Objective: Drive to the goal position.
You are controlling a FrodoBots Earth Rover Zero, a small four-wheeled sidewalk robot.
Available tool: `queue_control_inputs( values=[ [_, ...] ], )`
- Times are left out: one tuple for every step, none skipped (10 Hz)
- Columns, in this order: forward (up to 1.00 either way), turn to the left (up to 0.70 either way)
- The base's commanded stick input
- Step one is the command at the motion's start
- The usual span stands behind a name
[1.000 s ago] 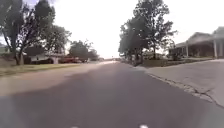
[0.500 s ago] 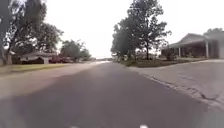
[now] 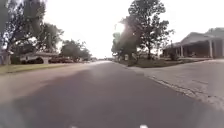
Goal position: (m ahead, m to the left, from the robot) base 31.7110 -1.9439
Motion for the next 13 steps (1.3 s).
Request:
queue_control_inputs(
  values=[
    [1.00, 0.00],
    [1.00, 0.00],
    [1.00, 0.00],
    [1.00, 0.00],
    [1.00, 0.00],
    [1.00, 0.00],
    [1.00, 0.00],
    [1.00, 0.00],
    [1.00, 0.00],
    [1.00, 0.00],
    [1.00, -0.07],
    [1.00, -0.23],
    [1.00, -0.35]
  ],
)
